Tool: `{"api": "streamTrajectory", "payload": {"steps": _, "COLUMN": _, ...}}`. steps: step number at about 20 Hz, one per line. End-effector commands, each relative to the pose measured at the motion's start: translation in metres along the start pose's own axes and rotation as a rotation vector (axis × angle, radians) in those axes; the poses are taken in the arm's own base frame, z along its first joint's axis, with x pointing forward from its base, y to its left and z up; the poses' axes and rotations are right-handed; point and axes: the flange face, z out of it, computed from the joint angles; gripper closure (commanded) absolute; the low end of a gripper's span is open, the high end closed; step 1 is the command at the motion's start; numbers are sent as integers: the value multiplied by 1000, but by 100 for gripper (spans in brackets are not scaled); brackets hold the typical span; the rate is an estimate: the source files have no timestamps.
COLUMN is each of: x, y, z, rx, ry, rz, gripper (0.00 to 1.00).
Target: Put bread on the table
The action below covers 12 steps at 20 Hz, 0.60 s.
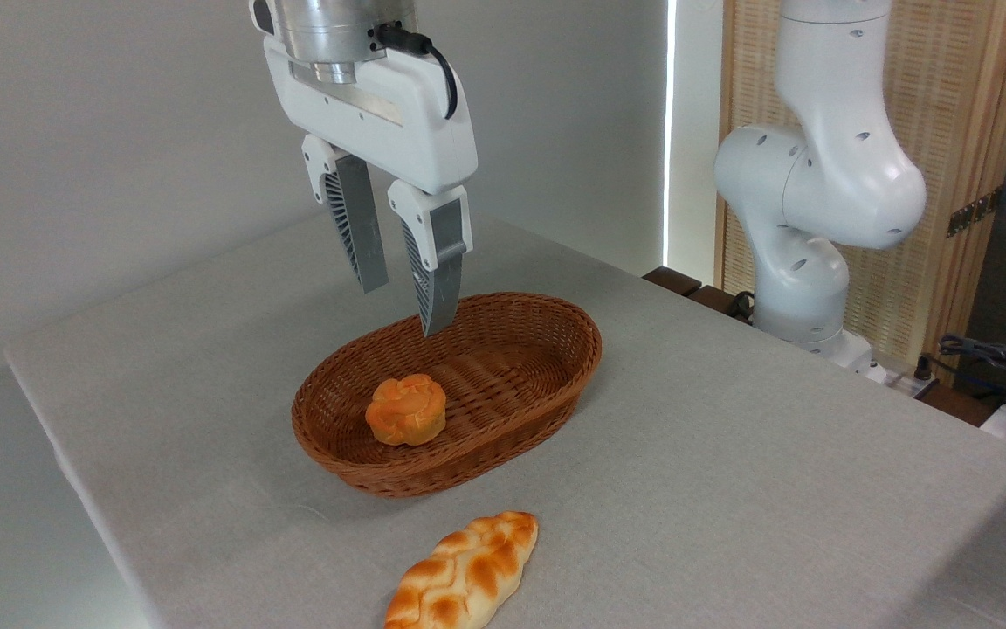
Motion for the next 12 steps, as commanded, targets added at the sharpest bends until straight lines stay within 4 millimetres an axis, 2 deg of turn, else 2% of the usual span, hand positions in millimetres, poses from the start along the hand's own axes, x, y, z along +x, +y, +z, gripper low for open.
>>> {"api": "streamTrajectory", "payload": {"steps": 1, "x": 2, "y": -3, "z": -1, "rx": -2, "ry": 6, "rz": -10, "gripper": 0}}
{"api": "streamTrajectory", "payload": {"steps": 8, "x": 1, "y": -3, "z": 0, "rx": -4, "ry": 4, "rz": -14, "gripper": 0}}
{"api": "streamTrajectory", "payload": {"steps": 12, "x": 2, "y": 5, "z": 4, "rx": -13, "ry": -6, "rz": 3, "gripper": 0}}
